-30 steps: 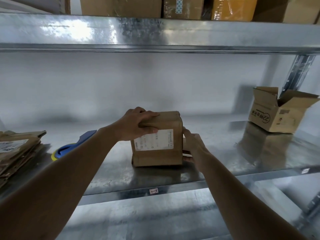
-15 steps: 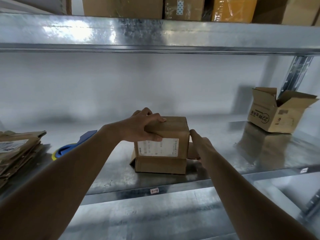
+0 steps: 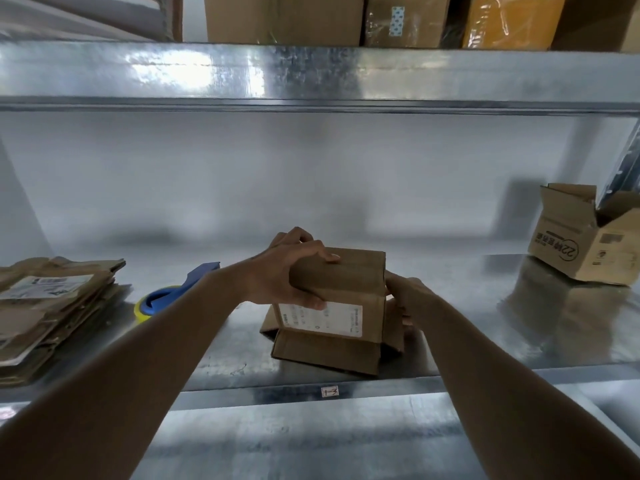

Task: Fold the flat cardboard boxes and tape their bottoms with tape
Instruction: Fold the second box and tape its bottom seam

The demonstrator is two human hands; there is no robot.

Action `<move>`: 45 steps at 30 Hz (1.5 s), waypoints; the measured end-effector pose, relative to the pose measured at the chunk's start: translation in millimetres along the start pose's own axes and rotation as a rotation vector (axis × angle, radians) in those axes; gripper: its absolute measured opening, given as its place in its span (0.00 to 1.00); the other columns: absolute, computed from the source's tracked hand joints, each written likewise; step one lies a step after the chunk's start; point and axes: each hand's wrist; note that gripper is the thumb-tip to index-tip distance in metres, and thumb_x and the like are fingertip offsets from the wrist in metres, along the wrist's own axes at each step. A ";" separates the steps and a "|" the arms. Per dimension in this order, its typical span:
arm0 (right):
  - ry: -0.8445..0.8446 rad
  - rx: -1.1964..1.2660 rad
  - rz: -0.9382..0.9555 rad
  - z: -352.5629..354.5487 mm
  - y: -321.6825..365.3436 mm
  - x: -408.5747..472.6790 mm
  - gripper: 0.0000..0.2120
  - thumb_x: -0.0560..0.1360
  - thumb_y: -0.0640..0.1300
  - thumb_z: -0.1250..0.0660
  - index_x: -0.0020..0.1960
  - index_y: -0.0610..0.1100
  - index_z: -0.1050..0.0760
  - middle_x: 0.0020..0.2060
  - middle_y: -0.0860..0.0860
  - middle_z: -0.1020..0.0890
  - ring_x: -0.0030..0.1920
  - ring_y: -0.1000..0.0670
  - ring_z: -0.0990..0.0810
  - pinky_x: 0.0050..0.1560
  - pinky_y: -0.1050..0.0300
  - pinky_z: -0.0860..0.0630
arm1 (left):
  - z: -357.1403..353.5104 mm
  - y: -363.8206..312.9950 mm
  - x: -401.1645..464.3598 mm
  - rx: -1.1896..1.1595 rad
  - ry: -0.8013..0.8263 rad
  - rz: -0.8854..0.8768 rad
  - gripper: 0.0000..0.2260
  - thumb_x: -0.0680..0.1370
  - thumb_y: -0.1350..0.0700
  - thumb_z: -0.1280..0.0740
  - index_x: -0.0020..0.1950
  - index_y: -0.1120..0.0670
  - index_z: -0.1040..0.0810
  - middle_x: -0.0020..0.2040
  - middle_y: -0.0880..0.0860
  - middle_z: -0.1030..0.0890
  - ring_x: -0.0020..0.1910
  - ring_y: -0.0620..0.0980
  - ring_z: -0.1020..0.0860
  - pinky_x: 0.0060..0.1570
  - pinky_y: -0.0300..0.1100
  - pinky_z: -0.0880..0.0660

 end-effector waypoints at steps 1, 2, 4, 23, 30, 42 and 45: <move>0.006 -0.004 -0.014 -1.2 2.9 1.0 0.23 0.68 0.61 0.27 0.48 0.41 0.17 0.51 0.41 0.14 0.55 0.41 0.17 0.64 0.41 0.22 | 0.4 1.5 -0.7 0.005 -0.001 -0.001 0.30 0.71 0.40 0.21 0.69 0.30 0.30 0.65 0.42 0.36 0.69 0.50 0.37 0.69 0.54 0.27; 0.020 -0.008 -0.024 -2.4 5.9 0.3 0.20 0.69 0.58 0.26 0.48 0.41 0.18 0.51 0.41 0.14 0.55 0.41 0.17 0.64 0.42 0.22 | 1.0 2.9 -1.6 0.003 -0.002 0.002 0.30 0.71 0.40 0.21 0.69 0.30 0.29 0.65 0.42 0.36 0.69 0.50 0.37 0.69 0.55 0.27; 0.032 0.005 -0.021 -3.9 11.0 -2.3 0.14 0.73 0.51 0.25 0.49 0.41 0.20 0.48 0.43 0.15 0.51 0.44 0.17 0.57 0.50 0.20 | 2.4 5.1 -3.7 -0.006 -0.002 0.019 0.30 0.71 0.40 0.21 0.69 0.30 0.29 0.65 0.41 0.36 0.69 0.50 0.37 0.69 0.54 0.27; -0.125 -0.219 0.875 -24.9 14.7 -9.0 0.12 0.81 0.53 0.33 0.60 0.54 0.15 0.61 0.61 0.19 0.59 0.58 0.21 0.57 0.58 0.23 | -34.1 0.3 25.8 0.072 0.010 0.285 0.23 0.78 0.32 0.37 0.72 0.33 0.33 0.65 0.45 0.35 0.67 0.49 0.42 0.66 0.52 0.33; -0.307 -0.762 1.042 -41.1 39.8 -28.0 0.13 0.80 0.48 0.39 0.53 0.53 0.15 0.42 0.56 0.18 0.41 0.54 0.22 0.43 0.55 0.22 | -45.6 -1.4 30.2 -0.134 -0.224 0.368 0.15 0.85 0.58 0.47 0.61 0.45 0.23 0.62 0.47 0.35 0.65 0.48 0.37 0.62 0.45 0.32; -0.464 -0.767 0.897 -82.9 51.3 -29.4 0.10 0.80 0.58 0.34 0.46 0.53 0.22 0.40 0.55 0.21 0.41 0.52 0.21 0.44 0.54 0.20 | -21.4 25.5 4.9 -0.164 -0.301 0.384 0.16 0.87 0.53 0.40 0.74 0.51 0.27 0.71 0.50 0.28 0.67 0.47 0.28 0.56 0.26 0.33; -0.491 -0.734 0.901 -92.4 49.5 -32.5 0.10 0.80 0.57 0.36 0.46 0.53 0.21 0.40 0.56 0.22 0.41 0.52 0.21 0.45 0.53 0.20 | -11.5 42.7 -10.5 0.045 -0.326 0.445 0.18 0.85 0.50 0.37 0.75 0.49 0.28 0.73 0.55 0.30 0.72 0.55 0.30 0.68 0.43 0.33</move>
Point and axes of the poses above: each hand's wrist, its own x-axis towards the middle knuckle, its own z-axis out of the back of the hand, y = z × x
